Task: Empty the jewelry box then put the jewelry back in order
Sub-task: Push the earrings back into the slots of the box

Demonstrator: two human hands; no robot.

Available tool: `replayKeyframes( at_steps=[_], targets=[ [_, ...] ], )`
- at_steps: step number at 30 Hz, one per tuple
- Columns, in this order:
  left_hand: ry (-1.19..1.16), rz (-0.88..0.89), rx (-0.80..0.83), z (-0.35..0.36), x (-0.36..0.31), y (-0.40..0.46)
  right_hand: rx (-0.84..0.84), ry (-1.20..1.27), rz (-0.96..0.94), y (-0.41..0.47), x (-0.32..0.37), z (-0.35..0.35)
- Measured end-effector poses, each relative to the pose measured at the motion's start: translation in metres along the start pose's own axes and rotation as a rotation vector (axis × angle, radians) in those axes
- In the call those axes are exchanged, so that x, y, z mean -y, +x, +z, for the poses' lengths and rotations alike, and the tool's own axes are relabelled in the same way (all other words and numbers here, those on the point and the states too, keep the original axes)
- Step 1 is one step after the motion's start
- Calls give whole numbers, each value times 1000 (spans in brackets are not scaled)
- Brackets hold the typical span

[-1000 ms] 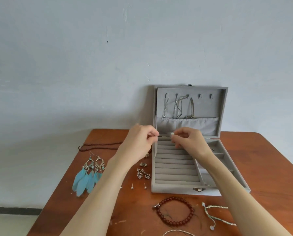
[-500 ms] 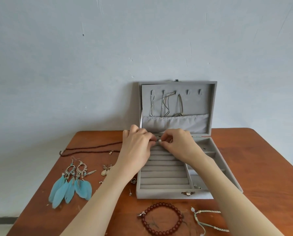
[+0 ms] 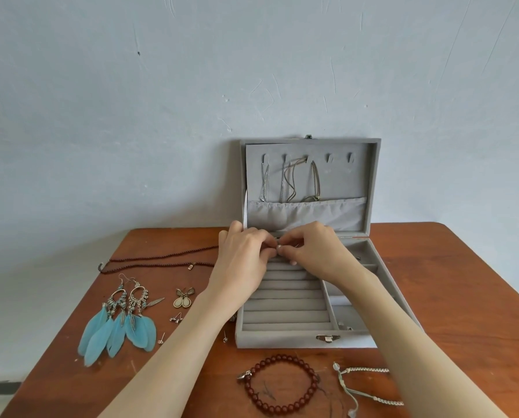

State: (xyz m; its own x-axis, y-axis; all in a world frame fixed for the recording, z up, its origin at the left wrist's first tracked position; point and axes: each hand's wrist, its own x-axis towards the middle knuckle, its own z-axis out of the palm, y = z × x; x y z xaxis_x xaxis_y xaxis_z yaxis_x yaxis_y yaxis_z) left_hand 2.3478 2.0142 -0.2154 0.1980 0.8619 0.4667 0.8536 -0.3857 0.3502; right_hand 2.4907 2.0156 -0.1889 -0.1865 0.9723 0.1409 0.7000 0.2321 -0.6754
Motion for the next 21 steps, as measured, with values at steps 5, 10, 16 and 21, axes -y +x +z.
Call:
replayKeyframes(
  at_steps=[5,10,16,21],
  targets=[
    [-82,-20,-2,1,0,1,-43,51,31,1,-1,1],
    [-124,-19,-14,1,0,0,-52,-3,30,2,-2,2],
    [-99,9,-32,1,-2,0,-76,-66,29,3,-3,3],
    [-54,35,-49,2,-3,0,-106,-79,26,1,-2,2]
  ],
)
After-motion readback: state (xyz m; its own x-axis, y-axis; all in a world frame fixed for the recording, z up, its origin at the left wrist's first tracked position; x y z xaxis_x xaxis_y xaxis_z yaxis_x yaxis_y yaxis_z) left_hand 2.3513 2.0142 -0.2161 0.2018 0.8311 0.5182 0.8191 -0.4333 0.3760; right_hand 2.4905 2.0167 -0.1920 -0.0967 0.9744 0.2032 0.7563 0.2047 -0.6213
